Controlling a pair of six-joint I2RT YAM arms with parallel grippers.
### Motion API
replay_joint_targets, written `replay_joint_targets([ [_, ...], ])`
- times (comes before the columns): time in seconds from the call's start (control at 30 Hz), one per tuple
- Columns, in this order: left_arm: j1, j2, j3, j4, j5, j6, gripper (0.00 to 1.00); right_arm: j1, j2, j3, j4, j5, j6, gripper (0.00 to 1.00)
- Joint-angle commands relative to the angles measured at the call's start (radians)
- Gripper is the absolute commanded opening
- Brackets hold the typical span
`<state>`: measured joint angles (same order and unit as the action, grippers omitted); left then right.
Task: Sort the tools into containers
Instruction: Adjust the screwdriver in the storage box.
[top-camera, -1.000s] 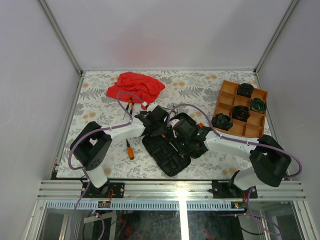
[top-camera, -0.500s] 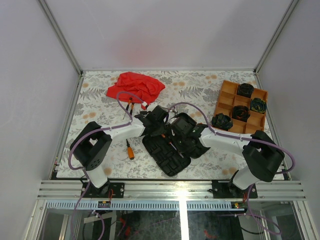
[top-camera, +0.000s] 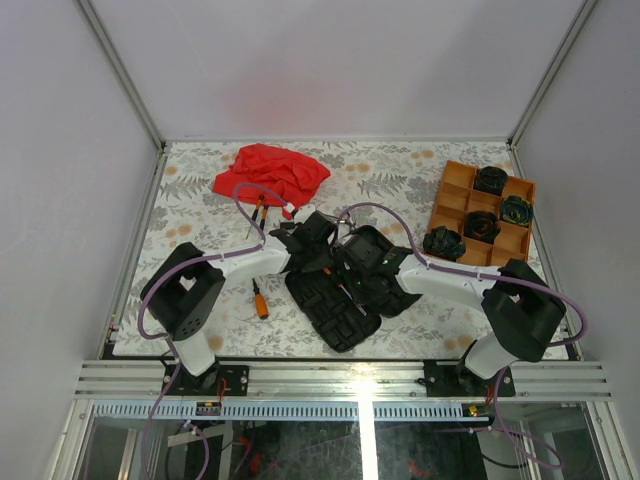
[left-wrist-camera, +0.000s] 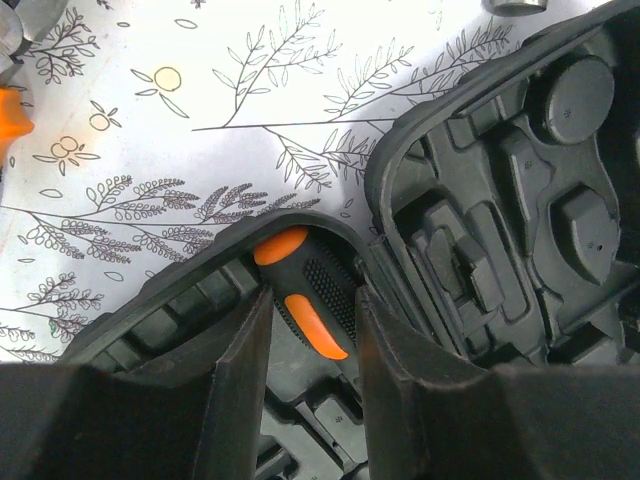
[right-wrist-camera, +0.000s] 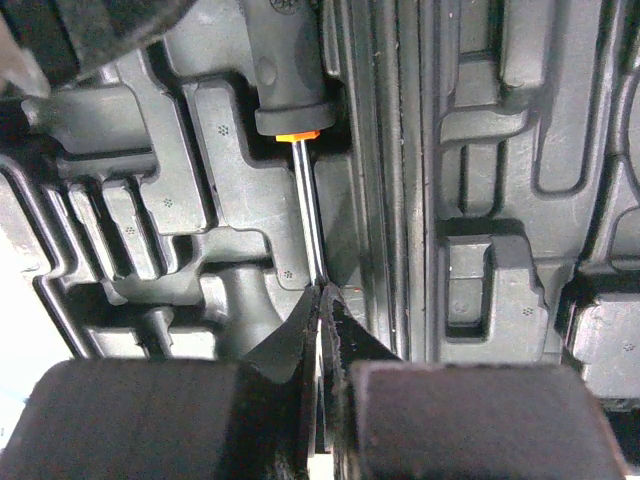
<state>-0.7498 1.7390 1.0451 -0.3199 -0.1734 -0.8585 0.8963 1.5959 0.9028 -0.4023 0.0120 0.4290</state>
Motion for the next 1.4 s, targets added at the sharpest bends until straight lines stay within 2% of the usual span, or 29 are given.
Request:
replay_joint_targets([
  [0.0,-0.003,0.085,-0.043,-0.008,0.038,0.034,0.03,0.041,0.141,-0.126,-0.098,0.048,0.071,0.00],
  [0.1,-0.005,0.088,-0.038,-0.008,0.042,0.038,0.00,0.065,0.158,-0.141,-0.079,0.049,0.107,0.00],
  [0.9,-0.025,0.201,-0.042,0.019,0.102,0.102,0.00,0.130,0.382,-0.174,-0.022,-0.015,0.211,0.00],
  [1.07,-0.025,0.177,-0.051,0.028,0.106,0.108,0.00,0.124,0.270,-0.177,-0.040,0.032,0.250,0.00],
  [1.23,-0.018,0.112,-0.067,0.070,0.135,0.124,0.01,0.115,0.128,-0.138,0.024,-0.007,0.264,0.01],
  [1.37,-0.001,0.068,-0.058,0.116,0.184,0.135,0.08,0.112,0.059,-0.104,0.106,-0.046,0.275,0.08],
])
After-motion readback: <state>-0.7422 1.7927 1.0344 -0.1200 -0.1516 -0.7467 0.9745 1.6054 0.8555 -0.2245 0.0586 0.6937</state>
